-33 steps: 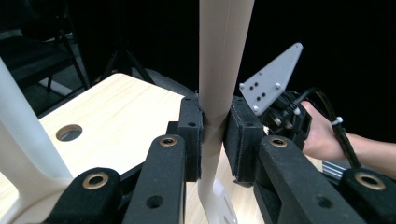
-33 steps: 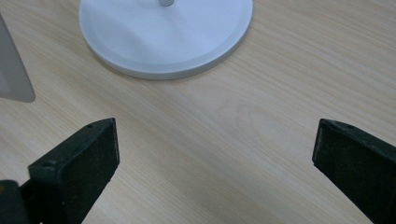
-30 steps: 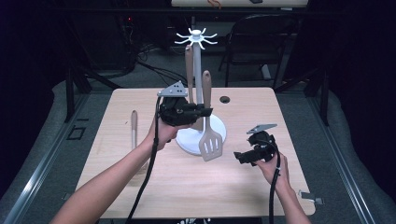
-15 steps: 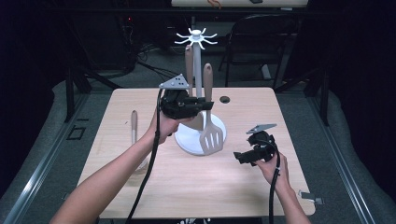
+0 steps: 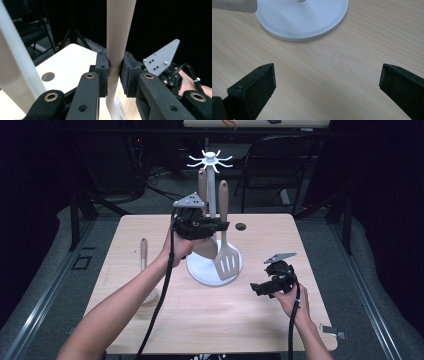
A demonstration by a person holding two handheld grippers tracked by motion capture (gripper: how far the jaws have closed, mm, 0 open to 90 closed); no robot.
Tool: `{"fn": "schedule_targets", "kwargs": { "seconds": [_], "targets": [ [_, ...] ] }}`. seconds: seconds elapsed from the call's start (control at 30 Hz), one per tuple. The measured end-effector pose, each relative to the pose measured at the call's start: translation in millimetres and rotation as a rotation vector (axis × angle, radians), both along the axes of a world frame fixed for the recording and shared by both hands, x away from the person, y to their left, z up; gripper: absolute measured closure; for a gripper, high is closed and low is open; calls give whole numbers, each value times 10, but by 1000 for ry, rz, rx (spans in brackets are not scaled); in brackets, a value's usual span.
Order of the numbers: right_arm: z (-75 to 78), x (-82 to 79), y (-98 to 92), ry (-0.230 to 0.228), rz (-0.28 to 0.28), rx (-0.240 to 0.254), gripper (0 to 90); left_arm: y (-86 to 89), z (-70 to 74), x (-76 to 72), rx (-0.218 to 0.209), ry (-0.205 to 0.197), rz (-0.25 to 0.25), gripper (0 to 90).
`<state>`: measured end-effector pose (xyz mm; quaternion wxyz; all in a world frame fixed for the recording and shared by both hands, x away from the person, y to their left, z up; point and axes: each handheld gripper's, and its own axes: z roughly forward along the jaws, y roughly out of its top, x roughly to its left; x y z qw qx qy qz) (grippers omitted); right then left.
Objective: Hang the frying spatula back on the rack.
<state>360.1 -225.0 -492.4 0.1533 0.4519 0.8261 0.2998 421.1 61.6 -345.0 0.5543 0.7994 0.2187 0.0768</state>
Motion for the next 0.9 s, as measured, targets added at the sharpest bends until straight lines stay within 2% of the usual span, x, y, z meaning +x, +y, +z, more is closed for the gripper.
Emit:
{"fn": "schedule_targets", "kwargs": {
  "seconds": [0.1,0.13,0.47,0.57,0.8,0.83,0.9],
  "targets": [
    [29,0,-11,2,8,-29,3,9,10,34,-4,4,10,777],
    [10,1,6,-3,3,-6,3,19,22,59,0,11,17,778],
    [1,6,12,3,7,-2,3,48,101,159,-18,29,38,777],
    [1,5,13,3,9,0,3,49,101,179,-8,33,42,778],
    [0,4,18,7,13,2,3,58,76,262,-18,60,61,777],
    [20,9,4,13,22,-33,3,55,71,268,-20,63,66,777],
    [-3,7,21,11,18,-1,3,51,62,279,-10,62,72,777]
  ]
}}
